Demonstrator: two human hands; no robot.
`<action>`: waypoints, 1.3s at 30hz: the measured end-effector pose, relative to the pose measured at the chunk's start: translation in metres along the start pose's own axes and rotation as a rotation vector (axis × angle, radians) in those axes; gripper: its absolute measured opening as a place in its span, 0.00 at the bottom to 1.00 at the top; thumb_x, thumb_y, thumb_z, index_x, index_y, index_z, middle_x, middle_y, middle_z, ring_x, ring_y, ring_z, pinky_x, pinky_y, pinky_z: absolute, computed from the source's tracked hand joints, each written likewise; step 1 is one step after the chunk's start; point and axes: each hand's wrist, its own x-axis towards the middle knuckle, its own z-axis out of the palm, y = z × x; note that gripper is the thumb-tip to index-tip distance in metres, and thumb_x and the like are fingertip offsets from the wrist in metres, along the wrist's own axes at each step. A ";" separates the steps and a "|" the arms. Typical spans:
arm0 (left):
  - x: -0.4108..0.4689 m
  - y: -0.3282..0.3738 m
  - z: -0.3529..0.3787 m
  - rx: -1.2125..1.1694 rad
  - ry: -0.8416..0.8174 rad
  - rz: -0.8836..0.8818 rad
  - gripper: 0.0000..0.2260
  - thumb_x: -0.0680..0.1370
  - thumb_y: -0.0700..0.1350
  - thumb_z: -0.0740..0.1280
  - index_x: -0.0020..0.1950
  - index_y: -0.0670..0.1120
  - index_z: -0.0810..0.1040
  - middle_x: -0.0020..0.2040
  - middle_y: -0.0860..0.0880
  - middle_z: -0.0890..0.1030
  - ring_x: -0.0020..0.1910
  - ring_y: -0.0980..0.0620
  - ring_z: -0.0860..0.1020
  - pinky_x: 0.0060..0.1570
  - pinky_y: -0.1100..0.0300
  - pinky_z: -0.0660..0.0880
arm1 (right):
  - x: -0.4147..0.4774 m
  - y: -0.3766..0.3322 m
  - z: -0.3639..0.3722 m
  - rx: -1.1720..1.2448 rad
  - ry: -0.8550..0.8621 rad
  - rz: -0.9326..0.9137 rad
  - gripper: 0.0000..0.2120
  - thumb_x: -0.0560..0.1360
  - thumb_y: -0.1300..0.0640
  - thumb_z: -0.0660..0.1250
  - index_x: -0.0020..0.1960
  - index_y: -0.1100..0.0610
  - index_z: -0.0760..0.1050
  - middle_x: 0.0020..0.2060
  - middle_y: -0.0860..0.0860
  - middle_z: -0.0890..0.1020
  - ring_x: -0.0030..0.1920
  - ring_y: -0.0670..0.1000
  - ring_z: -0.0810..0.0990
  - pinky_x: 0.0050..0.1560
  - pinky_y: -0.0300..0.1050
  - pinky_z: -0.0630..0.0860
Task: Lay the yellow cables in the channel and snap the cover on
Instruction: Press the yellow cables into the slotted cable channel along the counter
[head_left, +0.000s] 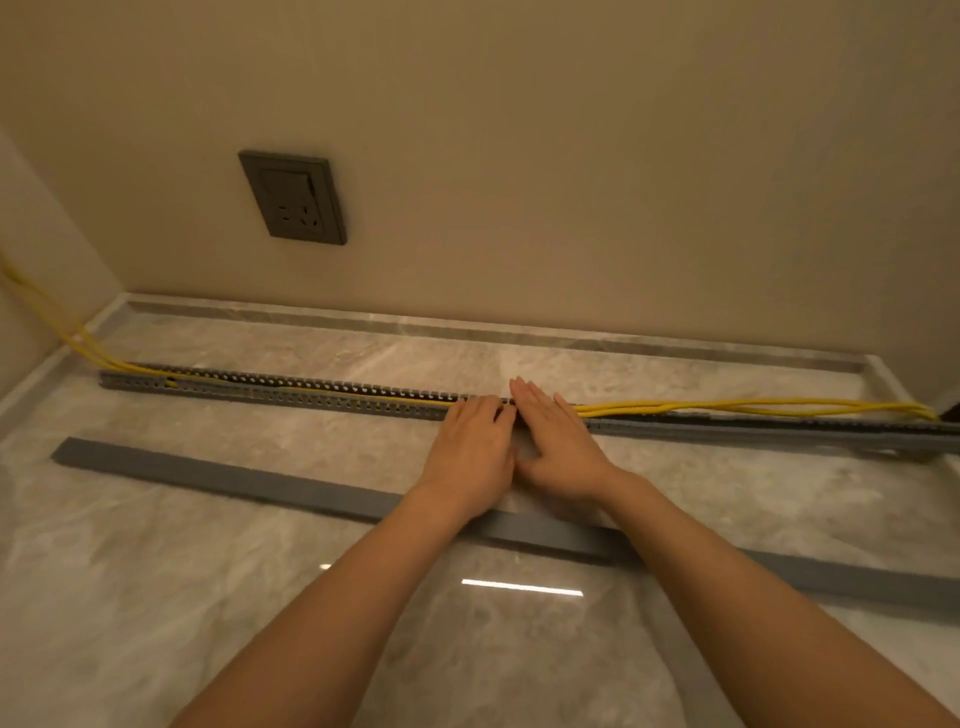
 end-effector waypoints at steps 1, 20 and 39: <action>0.000 0.000 0.000 0.019 -0.005 -0.001 0.21 0.77 0.45 0.59 0.69 0.43 0.66 0.63 0.45 0.71 0.63 0.46 0.68 0.67 0.56 0.58 | 0.001 -0.001 -0.002 0.043 -0.017 0.019 0.37 0.74 0.57 0.62 0.76 0.56 0.45 0.76 0.52 0.50 0.75 0.47 0.46 0.70 0.38 0.38; 0.022 0.015 -0.004 0.294 -0.064 0.019 0.10 0.78 0.44 0.59 0.56 0.43 0.73 0.52 0.43 0.78 0.49 0.44 0.77 0.48 0.53 0.72 | -0.036 0.069 -0.081 0.039 0.147 0.326 0.11 0.77 0.52 0.63 0.54 0.56 0.79 0.51 0.53 0.82 0.50 0.52 0.79 0.50 0.46 0.74; 0.023 0.032 0.003 0.062 -0.016 -0.282 0.16 0.77 0.51 0.63 0.57 0.40 0.75 0.53 0.40 0.77 0.54 0.42 0.75 0.54 0.52 0.71 | -0.064 0.123 -0.083 -0.008 0.449 0.052 0.04 0.72 0.58 0.71 0.46 0.56 0.81 0.39 0.51 0.78 0.43 0.50 0.72 0.42 0.42 0.67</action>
